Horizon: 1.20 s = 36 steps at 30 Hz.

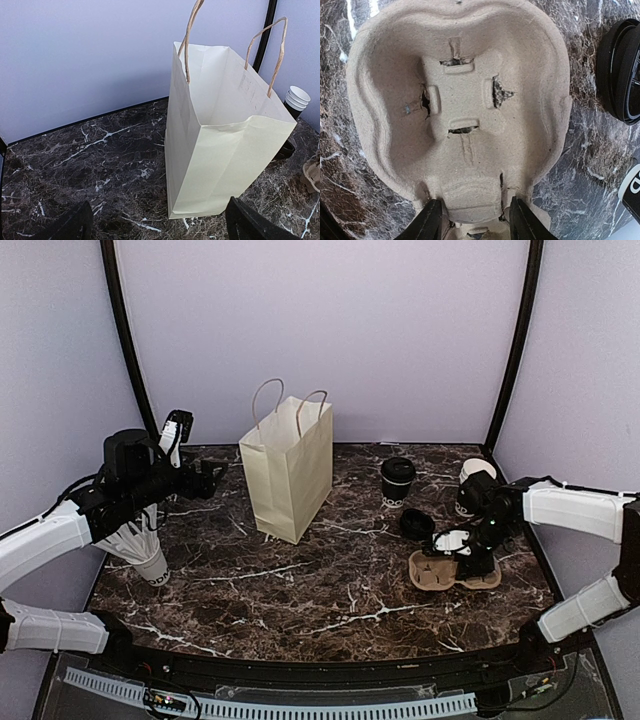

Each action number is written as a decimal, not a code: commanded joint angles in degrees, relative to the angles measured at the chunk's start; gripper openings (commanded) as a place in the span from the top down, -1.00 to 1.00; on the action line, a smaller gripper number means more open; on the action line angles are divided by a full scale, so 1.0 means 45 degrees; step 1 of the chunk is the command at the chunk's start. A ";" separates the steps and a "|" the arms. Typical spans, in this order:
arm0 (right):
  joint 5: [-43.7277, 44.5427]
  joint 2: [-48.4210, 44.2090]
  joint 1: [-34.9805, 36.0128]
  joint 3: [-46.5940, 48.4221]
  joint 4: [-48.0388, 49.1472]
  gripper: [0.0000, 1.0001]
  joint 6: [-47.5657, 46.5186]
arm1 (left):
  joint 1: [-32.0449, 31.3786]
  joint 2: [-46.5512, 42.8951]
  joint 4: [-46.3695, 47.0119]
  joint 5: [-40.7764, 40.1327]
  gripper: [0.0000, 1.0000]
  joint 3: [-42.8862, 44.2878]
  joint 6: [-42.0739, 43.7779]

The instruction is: Pack the takeout coffee

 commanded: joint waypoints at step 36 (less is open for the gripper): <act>-0.1958 -0.3388 0.0010 0.0863 -0.1026 0.29 0.2028 | 0.0083 0.6808 -0.5753 0.1469 -0.69 1.0185 0.0122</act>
